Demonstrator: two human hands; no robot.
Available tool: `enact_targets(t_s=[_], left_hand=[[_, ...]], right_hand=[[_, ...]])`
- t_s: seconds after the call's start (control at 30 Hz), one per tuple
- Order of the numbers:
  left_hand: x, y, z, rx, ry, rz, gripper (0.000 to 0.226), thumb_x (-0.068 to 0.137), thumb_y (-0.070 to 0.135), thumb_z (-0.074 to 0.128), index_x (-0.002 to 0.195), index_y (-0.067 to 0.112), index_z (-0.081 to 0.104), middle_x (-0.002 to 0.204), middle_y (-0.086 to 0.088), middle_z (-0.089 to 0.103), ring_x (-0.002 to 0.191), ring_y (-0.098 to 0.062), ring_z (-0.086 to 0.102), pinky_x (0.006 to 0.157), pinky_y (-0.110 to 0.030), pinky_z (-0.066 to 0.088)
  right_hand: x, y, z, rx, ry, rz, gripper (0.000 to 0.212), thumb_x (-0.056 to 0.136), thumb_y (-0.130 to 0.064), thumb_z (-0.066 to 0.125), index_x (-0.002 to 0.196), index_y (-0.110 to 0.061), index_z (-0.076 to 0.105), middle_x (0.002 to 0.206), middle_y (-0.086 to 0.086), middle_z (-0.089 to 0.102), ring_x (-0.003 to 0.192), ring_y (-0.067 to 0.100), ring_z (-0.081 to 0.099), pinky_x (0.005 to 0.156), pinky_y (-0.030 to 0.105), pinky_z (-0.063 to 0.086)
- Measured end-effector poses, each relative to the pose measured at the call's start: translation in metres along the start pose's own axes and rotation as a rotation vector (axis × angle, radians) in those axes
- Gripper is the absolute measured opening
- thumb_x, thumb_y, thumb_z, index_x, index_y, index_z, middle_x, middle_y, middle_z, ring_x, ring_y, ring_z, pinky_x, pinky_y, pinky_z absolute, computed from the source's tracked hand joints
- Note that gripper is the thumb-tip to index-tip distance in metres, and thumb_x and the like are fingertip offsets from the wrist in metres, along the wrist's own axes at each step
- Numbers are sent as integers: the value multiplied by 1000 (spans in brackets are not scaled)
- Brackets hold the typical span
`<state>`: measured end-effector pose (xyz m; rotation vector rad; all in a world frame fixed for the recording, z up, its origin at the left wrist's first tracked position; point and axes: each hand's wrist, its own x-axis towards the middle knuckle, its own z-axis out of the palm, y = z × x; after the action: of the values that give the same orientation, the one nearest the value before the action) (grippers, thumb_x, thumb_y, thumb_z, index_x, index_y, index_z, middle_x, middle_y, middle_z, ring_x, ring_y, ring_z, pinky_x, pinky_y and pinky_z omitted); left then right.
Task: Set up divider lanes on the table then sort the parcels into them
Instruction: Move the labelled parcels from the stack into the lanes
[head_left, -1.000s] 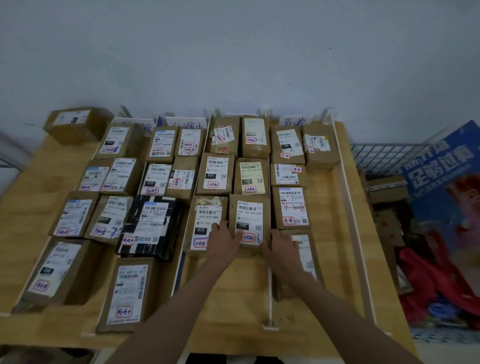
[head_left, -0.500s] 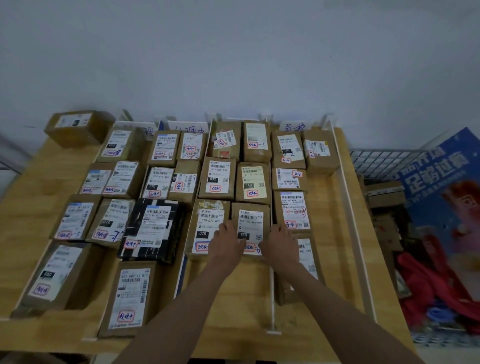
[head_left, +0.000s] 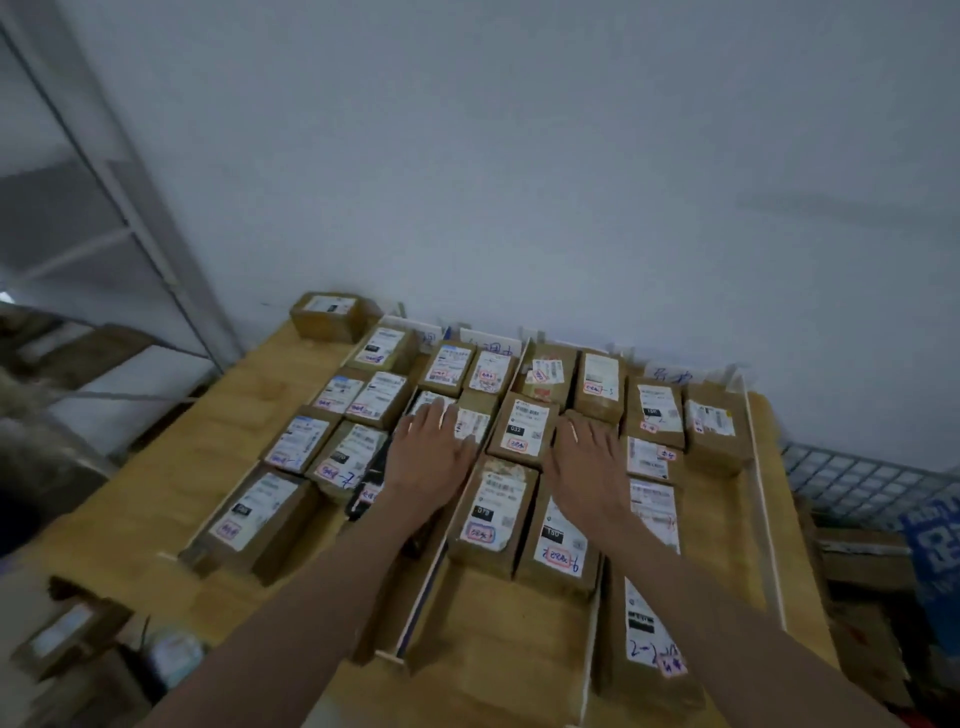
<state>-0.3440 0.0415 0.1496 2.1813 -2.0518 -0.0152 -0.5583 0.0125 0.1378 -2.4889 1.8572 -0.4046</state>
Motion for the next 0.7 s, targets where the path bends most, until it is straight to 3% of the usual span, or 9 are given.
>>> enact_targets(t_s=[0.2,0.4,0.7], left_hand=[[-36,-65,-21,10,47,-146,64,102,53,17,153,17,30,162,-7,24,149,-25,20,121,-42,17],[-59,-133,-34,35,72,-232,57,102,49,20,150,21,34,159,-6,30,147,-24,25,120,-44,22],[-72,-266,-45,37,59,-247,59,104,49,22,153,18,30,161,-7,25,148,-24,22,121,-41,19]], right_hand=[[13,-73,0,34,-36,-170,50,104,-40,30,147,-17,41,155,7,38,146,27,30,121,48,20],[22,-145,9,59,-57,-252,58,101,-45,19,147,-18,42,155,7,39,143,28,35,119,48,25],[41,-274,43,65,-85,-275,48,104,-39,31,146,-17,41,155,7,37,145,27,30,120,47,20]])
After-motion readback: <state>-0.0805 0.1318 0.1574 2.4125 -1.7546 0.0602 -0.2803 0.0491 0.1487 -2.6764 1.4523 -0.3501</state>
